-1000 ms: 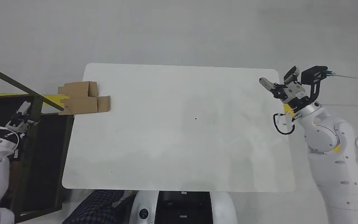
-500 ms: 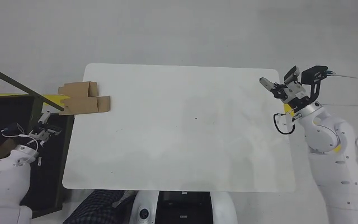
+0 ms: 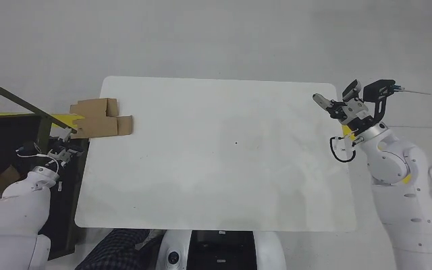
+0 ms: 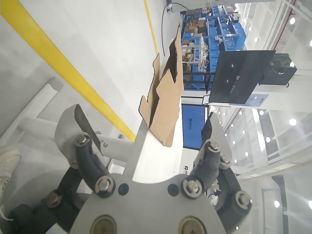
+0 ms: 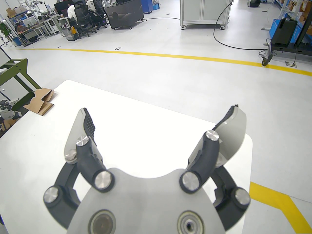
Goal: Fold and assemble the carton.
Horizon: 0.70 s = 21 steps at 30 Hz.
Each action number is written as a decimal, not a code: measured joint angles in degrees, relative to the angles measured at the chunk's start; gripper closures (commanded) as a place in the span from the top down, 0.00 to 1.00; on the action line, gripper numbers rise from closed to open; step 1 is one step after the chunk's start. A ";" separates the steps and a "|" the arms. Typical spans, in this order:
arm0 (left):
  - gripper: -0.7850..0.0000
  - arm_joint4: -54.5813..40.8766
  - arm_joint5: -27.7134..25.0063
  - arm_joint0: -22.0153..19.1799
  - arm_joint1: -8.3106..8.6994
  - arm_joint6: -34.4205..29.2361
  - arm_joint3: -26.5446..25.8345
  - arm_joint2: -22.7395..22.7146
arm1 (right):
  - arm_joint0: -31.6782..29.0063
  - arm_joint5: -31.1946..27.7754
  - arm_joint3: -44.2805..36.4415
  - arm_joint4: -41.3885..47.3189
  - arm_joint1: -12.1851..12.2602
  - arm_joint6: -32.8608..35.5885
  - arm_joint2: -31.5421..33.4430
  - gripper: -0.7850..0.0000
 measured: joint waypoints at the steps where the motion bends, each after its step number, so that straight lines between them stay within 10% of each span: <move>1: 0.89 0.28 0.42 -0.33 -0.26 0.39 0.28 0.16 | 0.00 0.00 0.00 0.00 0.00 0.00 0.00 1.00; 6: 0.52 0.84 2.07 -1.54 -1.11 1.40 1.30 0.38 | 0.00 0.00 0.00 0.00 0.00 0.00 0.00 1.00; 21: 0.20 1.78 3.42 -4.78 -1.50 0.09 2.35 -0.82 | 0.00 0.00 0.00 0.00 0.00 0.00 0.00 1.00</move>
